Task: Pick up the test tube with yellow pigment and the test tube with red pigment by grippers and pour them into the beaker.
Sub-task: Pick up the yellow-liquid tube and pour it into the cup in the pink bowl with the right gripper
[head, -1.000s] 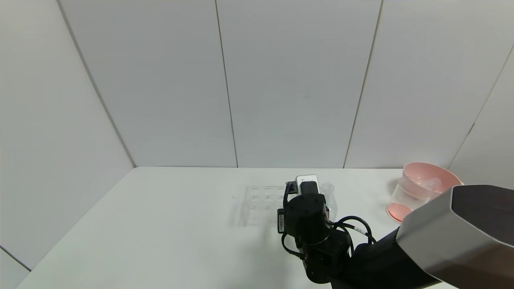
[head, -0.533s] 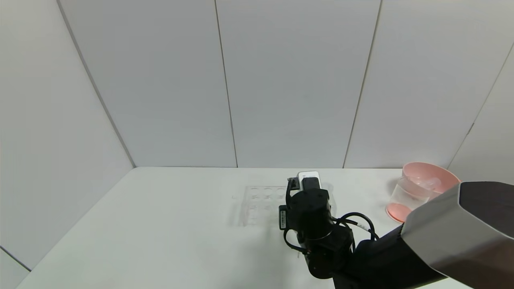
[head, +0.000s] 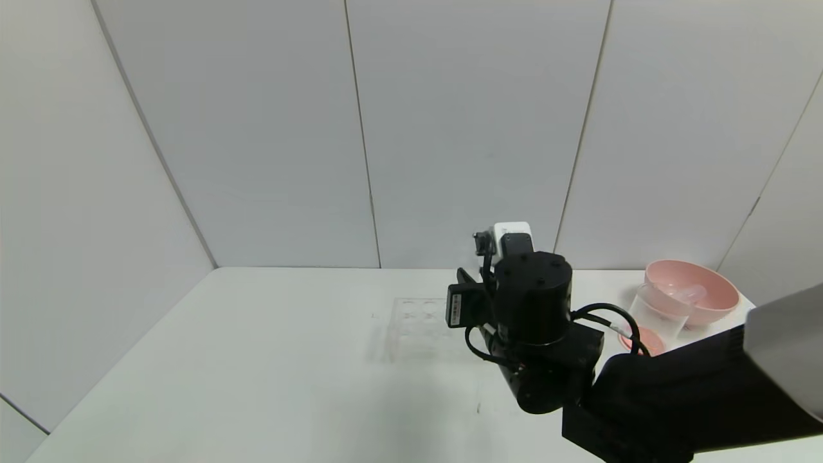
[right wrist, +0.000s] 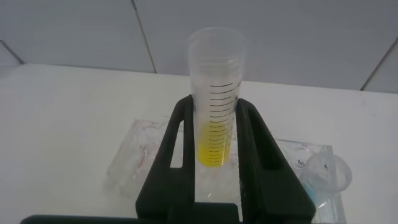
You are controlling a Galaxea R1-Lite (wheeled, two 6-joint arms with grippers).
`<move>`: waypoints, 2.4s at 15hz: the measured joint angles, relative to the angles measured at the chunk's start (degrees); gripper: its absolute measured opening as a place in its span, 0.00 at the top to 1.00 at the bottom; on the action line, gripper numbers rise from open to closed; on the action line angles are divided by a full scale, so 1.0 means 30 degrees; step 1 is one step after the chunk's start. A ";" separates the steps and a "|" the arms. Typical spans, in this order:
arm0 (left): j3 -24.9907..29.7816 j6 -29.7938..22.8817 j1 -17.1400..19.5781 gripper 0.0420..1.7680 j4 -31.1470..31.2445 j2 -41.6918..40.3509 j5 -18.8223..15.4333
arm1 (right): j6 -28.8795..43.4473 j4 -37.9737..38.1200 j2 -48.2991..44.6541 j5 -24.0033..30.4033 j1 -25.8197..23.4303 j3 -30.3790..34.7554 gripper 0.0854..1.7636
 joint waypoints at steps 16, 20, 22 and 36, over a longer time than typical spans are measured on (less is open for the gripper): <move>0.0000 -0.0008 0.0000 0.00 0.0000 0.0000 0.0000 | -0.7197 -0.3040 -0.7830 1.1577 -1.5681 0.6965 0.77; 0.0000 -0.0008 0.0000 0.00 0.0000 0.0000 0.0000 | -1.2134 -0.4328 -0.7985 1.7806 -2.0586 0.9537 0.77; 0.0000 -0.0008 0.0000 0.00 0.0000 0.0000 0.0000 | -1.4844 -0.4511 -0.7839 1.8944 -2.1496 1.0033 0.77; 0.0000 -0.0008 0.0000 0.00 0.0000 0.0000 0.0000 | -2.6852 -0.5295 -0.5392 1.9046 -2.1650 1.0171 0.77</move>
